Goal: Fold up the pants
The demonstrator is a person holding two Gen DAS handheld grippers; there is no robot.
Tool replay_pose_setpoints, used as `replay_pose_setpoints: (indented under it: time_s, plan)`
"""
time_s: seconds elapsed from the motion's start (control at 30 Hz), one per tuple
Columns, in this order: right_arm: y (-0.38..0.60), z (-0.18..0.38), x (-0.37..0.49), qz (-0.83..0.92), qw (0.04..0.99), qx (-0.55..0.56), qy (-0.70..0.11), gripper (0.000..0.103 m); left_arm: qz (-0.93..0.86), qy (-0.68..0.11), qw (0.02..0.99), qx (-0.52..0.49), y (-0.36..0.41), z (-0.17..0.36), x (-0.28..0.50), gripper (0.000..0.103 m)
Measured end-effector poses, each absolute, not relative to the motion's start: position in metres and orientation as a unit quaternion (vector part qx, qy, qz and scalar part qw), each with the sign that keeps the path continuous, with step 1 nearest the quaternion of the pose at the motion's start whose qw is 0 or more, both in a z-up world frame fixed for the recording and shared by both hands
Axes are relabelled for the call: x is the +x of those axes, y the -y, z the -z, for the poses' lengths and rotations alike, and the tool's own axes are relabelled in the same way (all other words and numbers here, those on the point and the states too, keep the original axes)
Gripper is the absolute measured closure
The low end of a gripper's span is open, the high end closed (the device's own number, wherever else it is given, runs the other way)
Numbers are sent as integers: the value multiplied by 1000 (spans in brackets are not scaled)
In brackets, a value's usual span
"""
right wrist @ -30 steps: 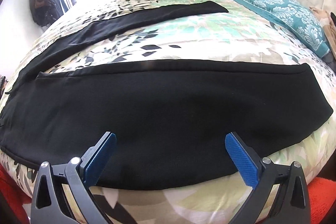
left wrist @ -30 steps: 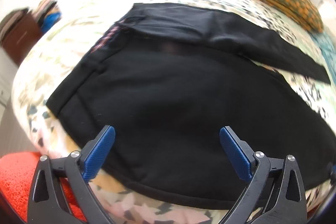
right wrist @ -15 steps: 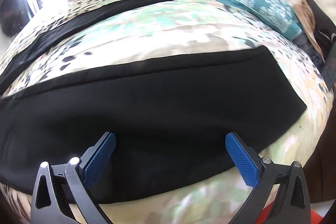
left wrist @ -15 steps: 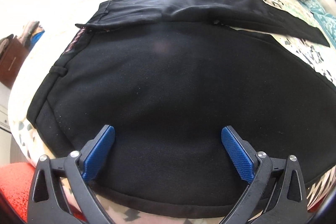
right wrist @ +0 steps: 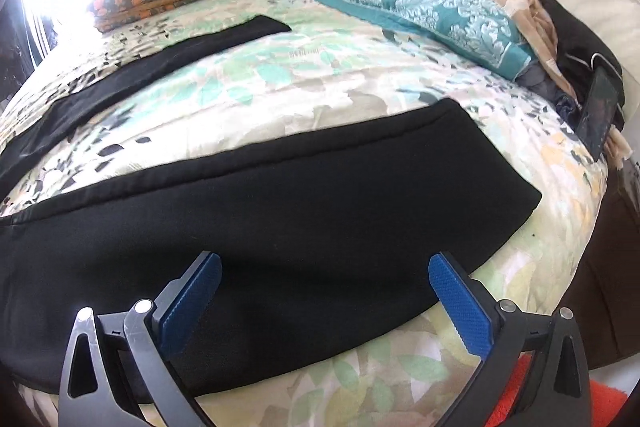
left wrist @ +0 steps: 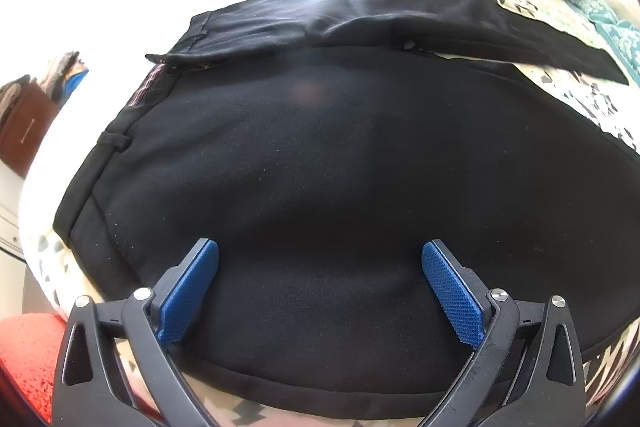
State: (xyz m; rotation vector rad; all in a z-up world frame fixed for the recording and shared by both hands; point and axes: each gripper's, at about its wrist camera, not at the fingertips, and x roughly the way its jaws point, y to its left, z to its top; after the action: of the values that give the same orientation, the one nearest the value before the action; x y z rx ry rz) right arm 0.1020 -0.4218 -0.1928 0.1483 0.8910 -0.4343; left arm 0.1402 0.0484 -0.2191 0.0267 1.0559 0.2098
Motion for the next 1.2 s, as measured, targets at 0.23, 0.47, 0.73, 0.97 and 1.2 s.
replay_pose_setpoints:
  time_s: [0.23, 0.47, 0.73, 0.97, 1.2]
  plan:
    - [365, 195, 112, 94, 885, 36, -454, 0, -101, -500, 860, 14, -48, 219, 141, 0]
    - [463, 162, 93, 150, 876, 213, -406, 0, -95, -498, 862, 17, -48, 219, 141, 0]
    - [620, 172, 83, 230, 801, 311, -457, 2, -114, -493, 863, 11, -46, 220, 144, 0]
    - [604, 180, 105, 219, 789, 229, -527, 87, -109, -493, 863, 11, -48, 219, 143, 0]
    - [615, 185, 103, 252, 771, 198, -550, 88, -108, -498, 861, 9, -48, 218, 145, 0]
